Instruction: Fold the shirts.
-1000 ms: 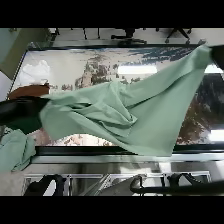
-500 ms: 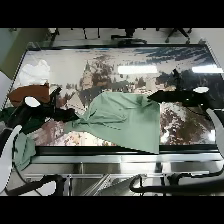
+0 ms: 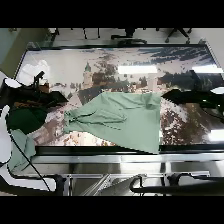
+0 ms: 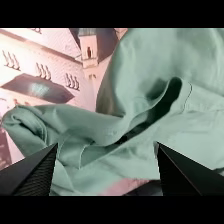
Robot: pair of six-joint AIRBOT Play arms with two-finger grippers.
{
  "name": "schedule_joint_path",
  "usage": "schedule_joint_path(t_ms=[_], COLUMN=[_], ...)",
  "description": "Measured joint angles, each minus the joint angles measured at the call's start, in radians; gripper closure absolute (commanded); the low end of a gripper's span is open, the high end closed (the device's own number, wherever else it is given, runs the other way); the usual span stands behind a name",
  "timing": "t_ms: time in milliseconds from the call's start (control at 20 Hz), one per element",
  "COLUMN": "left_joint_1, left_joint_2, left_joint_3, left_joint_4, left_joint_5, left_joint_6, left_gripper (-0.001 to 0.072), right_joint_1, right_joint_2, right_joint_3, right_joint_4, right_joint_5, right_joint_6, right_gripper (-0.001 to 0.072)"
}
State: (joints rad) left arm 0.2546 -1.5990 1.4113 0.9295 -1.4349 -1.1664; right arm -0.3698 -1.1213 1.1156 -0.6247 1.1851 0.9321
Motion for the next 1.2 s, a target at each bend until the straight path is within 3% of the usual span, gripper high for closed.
schedule_joint_path(t_ms=[150, 300, 700, 750, 800, 850, 1000, 1050, 1150, 1200], left_joint_1=[0.022, 0.028, 0.028, 0.028, 0.028, 0.028, 0.032, 0.036, 0.053, 0.063], left_joint_2=[-0.007, -0.011, -0.022, -0.030, -0.039, -0.050, -0.068, -0.070, -0.071, -0.072], left_joint_3=[-0.042, -0.139, -0.271, -0.274, -0.276, -0.278, -0.280, -0.280, -0.269, -0.259], left_joint_4=[0.060, 0.111, 0.097, 0.069, 0.047, 0.026, -0.006, -0.014, -0.021, -0.023], left_joint_5=[-0.077, -0.064, 0.215, 0.235, 0.251, 0.269, 0.285, 0.282, 0.253, 0.233], left_joint_6=[0.016, 0.020, 0.026, 0.030, 0.036, 0.043, 0.065, 0.072, 0.084, 0.087], left_gripper=[0.0032, 0.0033, 0.0035, 0.0115, 0.0269, 0.0365, 0.0566, 0.0606, 0.0608, 0.0694], right_joint_1=[-0.049, -0.067, -0.076, -0.076, -0.076, -0.076, -0.066, -0.053, -0.014, 0.009], right_joint_2=[0.107, 0.193, 0.274, 0.275, 0.276, 0.275, 0.264, 0.258, 0.245, 0.238], right_joint_3=[-0.114, -0.262, -0.541, -0.562, -0.580, -0.594, -0.615, -0.619, -0.623, -0.624], right_joint_4=[-0.155, -0.233, -0.286, -0.288, -0.287, -0.284, -0.276, -0.273, -0.266, -0.263], right_joint_5=[0.039, 0.058, 0.078, 0.076, 0.071, 0.069, 0.063, 0.063, 0.064, 0.067], right_joint_6=[0.110, 0.178, 0.251, 0.254, 0.254, 0.256, 0.259, 0.262, 0.262, 0.262], right_gripper=[0.0274, 0.0273, 0.0274, 0.0274, 0.0274, 0.0274, 0.0275, 0.0275, 0.0277, 0.0277])
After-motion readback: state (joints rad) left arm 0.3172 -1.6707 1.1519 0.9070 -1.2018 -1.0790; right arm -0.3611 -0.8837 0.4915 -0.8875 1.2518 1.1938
